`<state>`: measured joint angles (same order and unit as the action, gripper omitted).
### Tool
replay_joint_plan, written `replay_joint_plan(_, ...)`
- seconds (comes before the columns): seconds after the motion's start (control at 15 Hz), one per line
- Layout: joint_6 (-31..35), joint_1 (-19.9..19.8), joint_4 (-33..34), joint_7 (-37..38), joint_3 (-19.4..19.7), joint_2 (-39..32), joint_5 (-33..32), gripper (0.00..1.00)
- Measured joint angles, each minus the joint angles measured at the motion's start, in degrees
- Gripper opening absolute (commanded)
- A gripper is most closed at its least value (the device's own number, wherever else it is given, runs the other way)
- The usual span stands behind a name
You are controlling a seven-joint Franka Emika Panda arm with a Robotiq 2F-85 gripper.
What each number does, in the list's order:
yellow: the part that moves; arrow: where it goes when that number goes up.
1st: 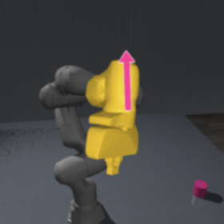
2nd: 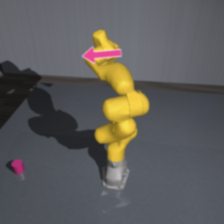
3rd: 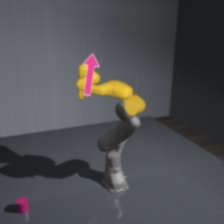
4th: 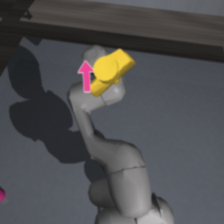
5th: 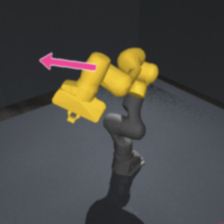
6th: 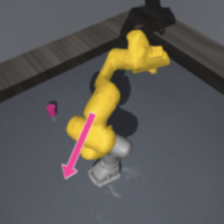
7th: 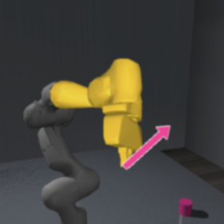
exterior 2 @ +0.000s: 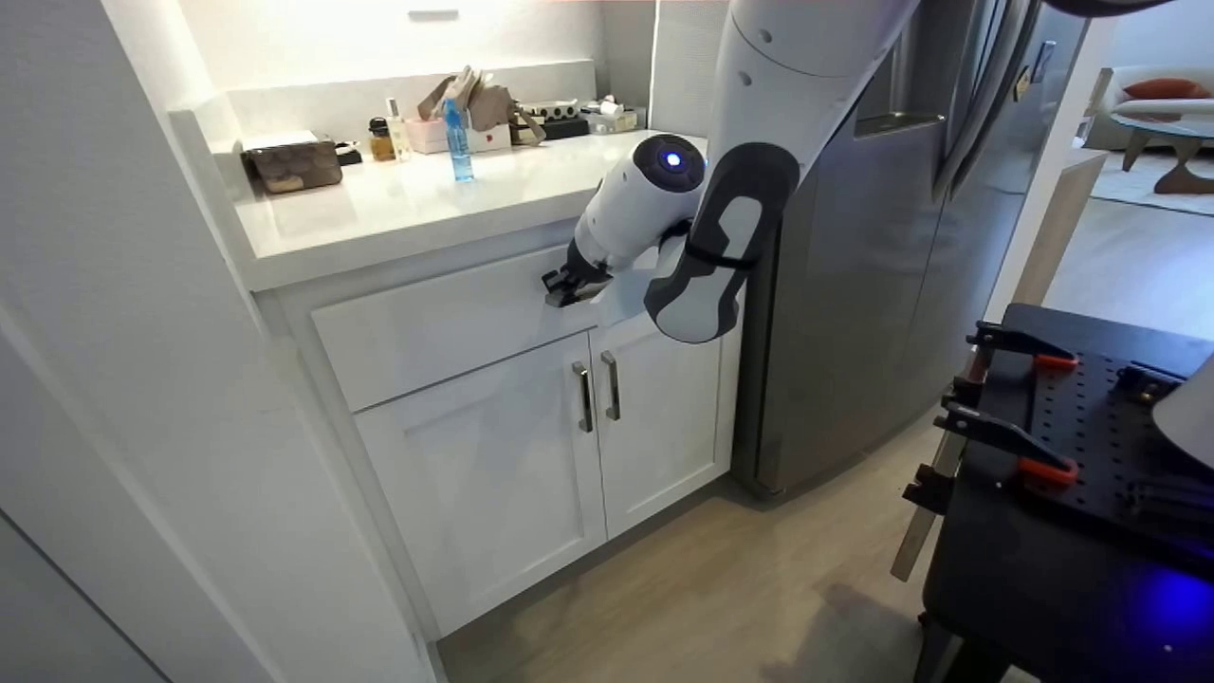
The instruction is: Push the drawer closed
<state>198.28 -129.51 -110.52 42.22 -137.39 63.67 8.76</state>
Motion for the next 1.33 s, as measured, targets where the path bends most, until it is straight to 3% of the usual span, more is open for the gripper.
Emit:
replay_joint_plan(0.47,-0.02,-0.07,0.14,0.0,0.0,0.07,0.03,0.01)
replay_joint_plan(0.53,-0.02,-0.07,0.15,0.0,0.0,0.08,0.03,0.27)
replay_joint_plan(0.6,-0.02,-0.08,0.15,0.0,0.0,0.08,0.04,0.27)
replay_joint_plan(0.93,0.17,-0.59,0.18,-0.04,0.15,-0.13,-1.27,0.61)
replay_joint_plan(1.0,-0.29,-1.52,0.03,0.05,-0.11,-1.74,-5.14,0.62)
replay_joint_plan(1.33,-0.17,-8.03,-0.84,0.99,-6.77,-17.09,-26.85,0.98)
